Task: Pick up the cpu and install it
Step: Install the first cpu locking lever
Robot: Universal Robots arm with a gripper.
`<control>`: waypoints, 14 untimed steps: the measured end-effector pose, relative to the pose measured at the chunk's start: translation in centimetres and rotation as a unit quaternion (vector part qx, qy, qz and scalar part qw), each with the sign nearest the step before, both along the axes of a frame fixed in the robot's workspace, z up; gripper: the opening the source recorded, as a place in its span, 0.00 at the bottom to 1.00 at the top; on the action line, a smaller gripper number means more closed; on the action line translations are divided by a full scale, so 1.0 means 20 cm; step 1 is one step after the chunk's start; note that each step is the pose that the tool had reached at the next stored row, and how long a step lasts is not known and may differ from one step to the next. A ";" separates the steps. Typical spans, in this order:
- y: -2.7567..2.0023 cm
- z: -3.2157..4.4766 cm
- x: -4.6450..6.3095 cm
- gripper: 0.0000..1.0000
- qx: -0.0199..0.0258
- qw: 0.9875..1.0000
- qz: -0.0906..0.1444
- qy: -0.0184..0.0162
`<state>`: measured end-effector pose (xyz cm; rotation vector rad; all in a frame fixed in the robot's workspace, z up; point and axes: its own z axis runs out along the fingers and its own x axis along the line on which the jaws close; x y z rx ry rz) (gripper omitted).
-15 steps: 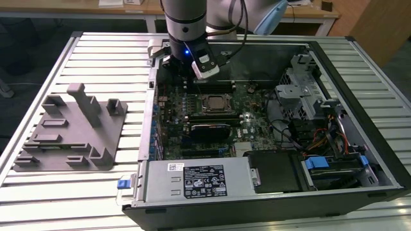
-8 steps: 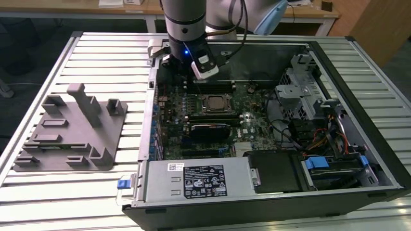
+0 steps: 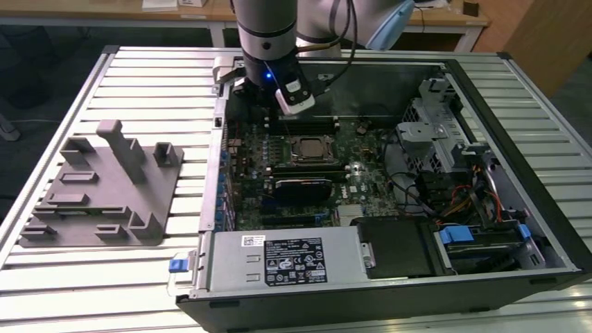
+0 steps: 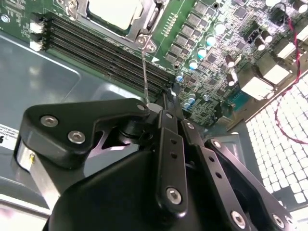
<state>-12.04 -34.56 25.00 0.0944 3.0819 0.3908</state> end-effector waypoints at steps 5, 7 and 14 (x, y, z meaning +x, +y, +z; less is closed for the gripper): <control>0.000 -0.001 0.08 0.11 0.000 1.000 0.000 0.001; 0.000 -0.001 0.12 0.11 0.000 1.000 0.000 0.001; -0.001 -0.002 0.24 0.11 0.000 1.000 0.000 0.002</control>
